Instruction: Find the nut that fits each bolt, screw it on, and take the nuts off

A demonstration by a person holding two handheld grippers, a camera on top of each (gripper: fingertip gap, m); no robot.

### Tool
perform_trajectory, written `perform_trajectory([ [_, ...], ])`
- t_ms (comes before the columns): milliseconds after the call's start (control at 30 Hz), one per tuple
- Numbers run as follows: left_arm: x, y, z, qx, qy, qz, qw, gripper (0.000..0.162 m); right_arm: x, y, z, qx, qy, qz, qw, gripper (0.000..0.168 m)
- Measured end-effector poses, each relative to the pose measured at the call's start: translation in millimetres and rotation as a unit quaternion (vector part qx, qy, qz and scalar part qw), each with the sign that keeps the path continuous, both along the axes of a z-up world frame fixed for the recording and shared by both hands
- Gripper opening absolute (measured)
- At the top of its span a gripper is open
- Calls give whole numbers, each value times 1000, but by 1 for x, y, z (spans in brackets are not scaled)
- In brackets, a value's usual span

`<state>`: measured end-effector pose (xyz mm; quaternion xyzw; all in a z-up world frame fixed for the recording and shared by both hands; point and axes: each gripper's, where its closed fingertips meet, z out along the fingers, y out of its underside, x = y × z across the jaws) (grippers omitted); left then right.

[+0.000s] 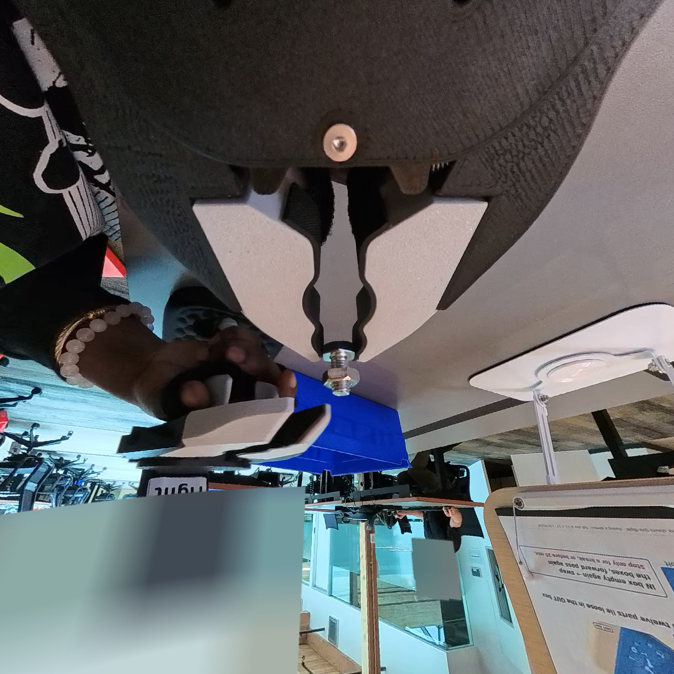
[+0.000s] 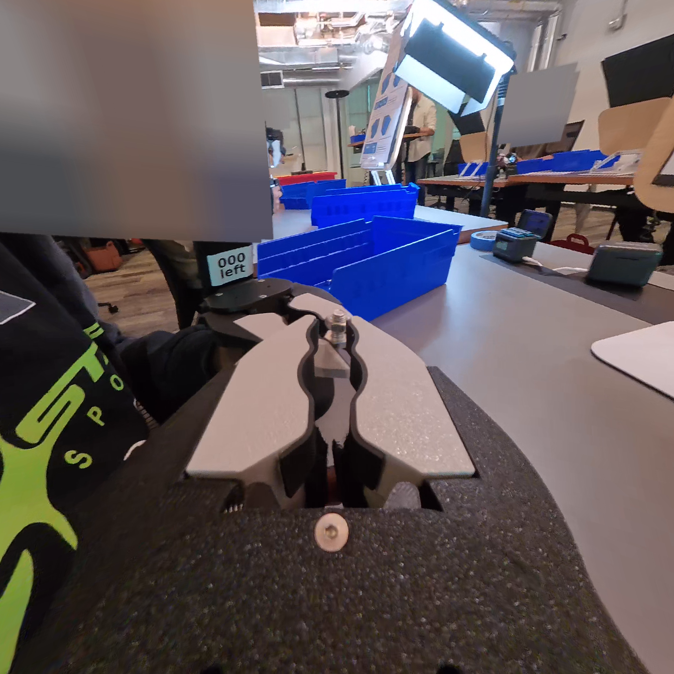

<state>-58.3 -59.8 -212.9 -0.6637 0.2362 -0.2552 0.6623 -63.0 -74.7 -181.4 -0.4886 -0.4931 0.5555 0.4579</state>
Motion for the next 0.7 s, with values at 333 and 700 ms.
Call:
perform_trajectory([
  [333,1,-1,0,1,1,-3,1000,15,-29,-5,-9,5,-19,30,999,31],
  [700,0,0,0,0,1,0,1000,15,-24,-6,-9,9,-19,24,999,25],
])
